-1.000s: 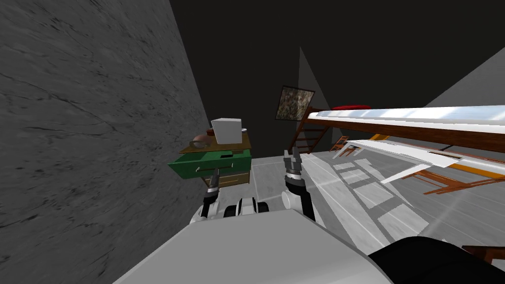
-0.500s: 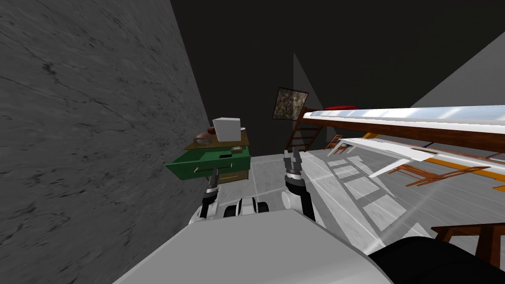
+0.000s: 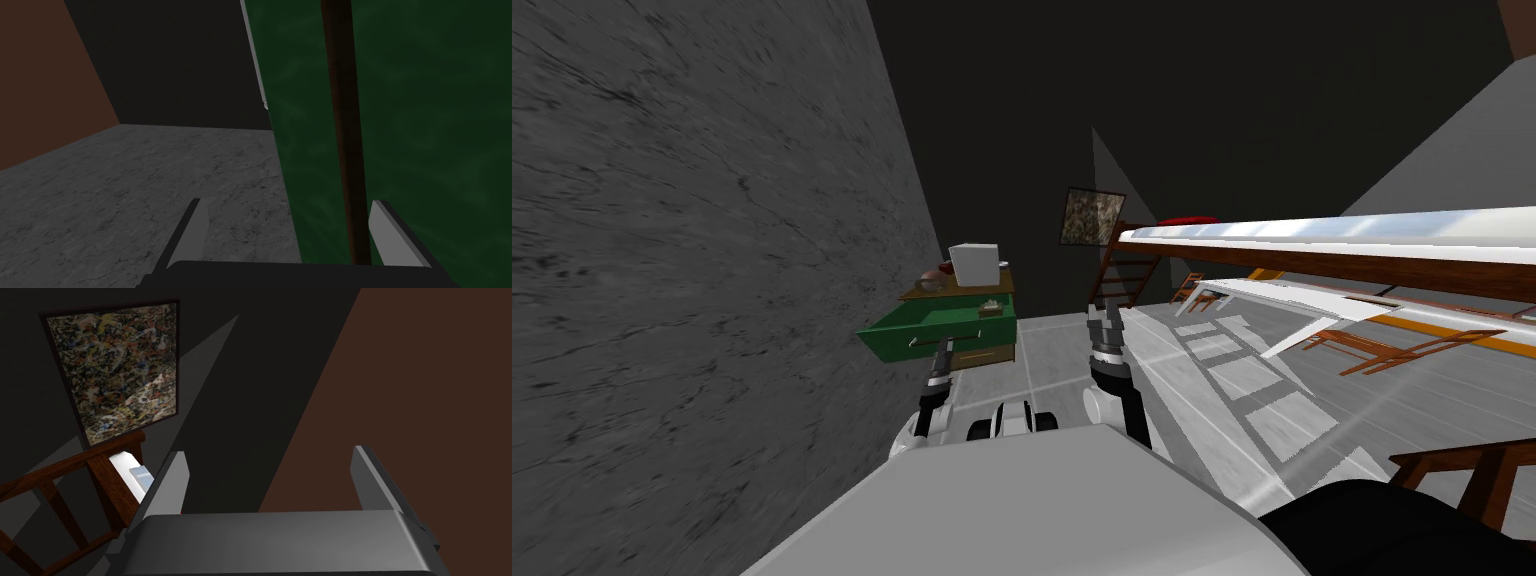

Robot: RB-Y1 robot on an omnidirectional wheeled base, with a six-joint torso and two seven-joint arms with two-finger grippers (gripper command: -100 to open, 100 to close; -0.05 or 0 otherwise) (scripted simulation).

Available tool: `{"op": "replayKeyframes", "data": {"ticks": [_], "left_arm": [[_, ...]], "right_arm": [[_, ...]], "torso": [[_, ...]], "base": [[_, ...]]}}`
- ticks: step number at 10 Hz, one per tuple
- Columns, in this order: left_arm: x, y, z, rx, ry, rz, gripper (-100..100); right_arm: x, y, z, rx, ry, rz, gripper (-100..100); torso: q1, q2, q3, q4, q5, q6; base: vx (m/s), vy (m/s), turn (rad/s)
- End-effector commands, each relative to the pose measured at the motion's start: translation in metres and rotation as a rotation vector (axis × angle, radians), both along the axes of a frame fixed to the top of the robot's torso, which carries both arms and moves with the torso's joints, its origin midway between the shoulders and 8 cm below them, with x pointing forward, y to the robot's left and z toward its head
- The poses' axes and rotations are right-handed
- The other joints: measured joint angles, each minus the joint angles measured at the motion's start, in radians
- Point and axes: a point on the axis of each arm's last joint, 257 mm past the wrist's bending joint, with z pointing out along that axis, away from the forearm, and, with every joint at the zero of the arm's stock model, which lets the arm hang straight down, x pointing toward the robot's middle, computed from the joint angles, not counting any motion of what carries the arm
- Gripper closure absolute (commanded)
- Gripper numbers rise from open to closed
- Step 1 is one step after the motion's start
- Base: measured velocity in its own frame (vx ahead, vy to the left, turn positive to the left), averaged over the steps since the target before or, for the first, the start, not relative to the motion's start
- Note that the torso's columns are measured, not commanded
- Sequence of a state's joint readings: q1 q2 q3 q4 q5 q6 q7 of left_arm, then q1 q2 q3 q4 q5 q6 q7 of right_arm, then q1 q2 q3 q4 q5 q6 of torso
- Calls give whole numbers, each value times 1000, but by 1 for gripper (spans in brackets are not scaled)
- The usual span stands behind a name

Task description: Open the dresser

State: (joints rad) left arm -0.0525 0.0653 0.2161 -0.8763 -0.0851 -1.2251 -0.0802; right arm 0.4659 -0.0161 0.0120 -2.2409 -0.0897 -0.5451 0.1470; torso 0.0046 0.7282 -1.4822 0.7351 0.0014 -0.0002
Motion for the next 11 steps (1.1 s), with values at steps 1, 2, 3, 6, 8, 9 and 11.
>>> {"op": "replayKeyframes", "data": {"ticks": [1,2,3,6,8,9,11], "left_arm": [[20,3,13,-3,3,-5,-100],[28,4,18,-5,3,-7,-100],[35,5,24,-6,3,-9,-100],[58,7,41,-10,3,-15,-100],[53,6,28,-16,27,-13,0],[52,6,25,-17,32,-13,0],[52,6,24,-20,36,-14,0]], "right_arm": [[0,0,0,0,0,0,0],[0,0,0,0,0,0,0],[0,0,0,0,0,0,0],[0,0,0,0,0,0,0],[0,0,0,0,0,0,0],[0,0,0,0,0,0,0],[0,0,0,0,0,0,0]], "torso": [[-2,4,2,1,-1,-1],[-4,9,6,3,-1,0],[-6,12,8,4,-2,0],[-6,15,9,8,-4,-1],[-8,12,7,8,-5,0],[-8,11,6,6,-4,0],[-7,10,6,4,-3,0]], "base": [[-42,-4,28],[-56,-12,23],[-74,-16,10],[-80,-18,27],[-22,-2,-2],[0,0,0],[0,0,0]]}}
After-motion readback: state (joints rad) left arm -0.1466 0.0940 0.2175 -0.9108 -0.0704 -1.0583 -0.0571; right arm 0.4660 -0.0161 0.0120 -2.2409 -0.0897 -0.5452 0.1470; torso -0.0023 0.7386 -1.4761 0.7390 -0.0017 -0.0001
